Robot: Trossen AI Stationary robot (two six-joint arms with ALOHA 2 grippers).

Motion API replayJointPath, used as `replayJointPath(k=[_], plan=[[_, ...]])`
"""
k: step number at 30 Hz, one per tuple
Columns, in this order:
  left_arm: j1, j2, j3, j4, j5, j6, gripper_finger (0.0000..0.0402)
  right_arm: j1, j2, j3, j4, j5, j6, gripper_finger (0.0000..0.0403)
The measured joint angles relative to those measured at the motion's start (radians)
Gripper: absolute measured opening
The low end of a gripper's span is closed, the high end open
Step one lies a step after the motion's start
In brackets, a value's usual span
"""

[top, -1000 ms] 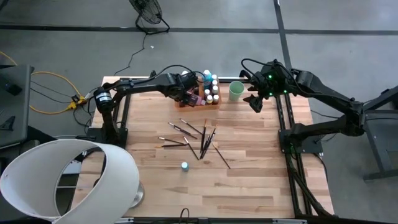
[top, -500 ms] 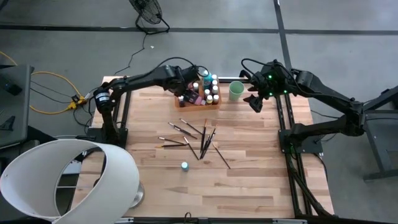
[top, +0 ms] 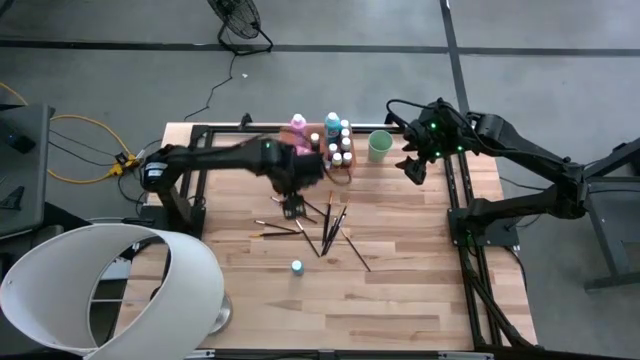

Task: Pick & Place Paint Supplies
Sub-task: Put the small blue paint bottle into the orange bin

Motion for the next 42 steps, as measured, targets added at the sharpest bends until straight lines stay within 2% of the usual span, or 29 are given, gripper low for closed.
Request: replayJointPath(k=[3, 8, 12, 16, 20, 23, 27, 31, 42], plan=[[-0.062, -0.013, 0.0, 0.003, -0.018, -0.011, 0.0227, 0.0, -0.043, -0.06, 0.041, -0.053, -0.009, 0.0267], [-0.131, -0.037, -0.022, 0.043, -0.055, -0.05, 0.0227, 0.001, -0.191, -0.229, 0.199, -0.169, 0.027, 0.0267], [-0.159, -0.086, -0.122, 0.148, -0.046, -0.057, 0.0227, 0.046, -0.313, -0.348, 0.291, -0.294, 0.065, 0.0263], [-0.162, -0.153, -0.264, 0.224, -0.009, -0.085, 0.0227, 0.115, -0.396, -0.444, 0.285, -0.366, 0.07, 0.0251], [-0.162, -0.229, -0.425, 0.351, 0.089, -0.107, 0.0227, 0.179, -0.436, -0.506, 0.287, -0.371, 0.142, 0.0237], [-0.162, -0.285, -0.521, 0.451, 0.18, -0.101, 0.0227, 0.21, -0.44, -0.524, 0.279, -0.328, 0.24, 0.0228], [-0.176, -0.32, -0.594, 0.508, 0.27, -0.044, 0.0227, 0.23, -0.442, -0.525, 0.279, -0.297, 0.342, 0.0221], [-0.219, -0.319, -0.615, 0.509, 0.265, 0.038, 0.0227, 0.232, -0.439, -0.525, 0.279, -0.295, 0.353, 0.022], [-0.295, -0.305, -0.615, 0.677, 0.206, 0.017, 0.0227, 0.232, -0.405, -0.525, 0.288, -0.293, 0.35, 0.0219]])
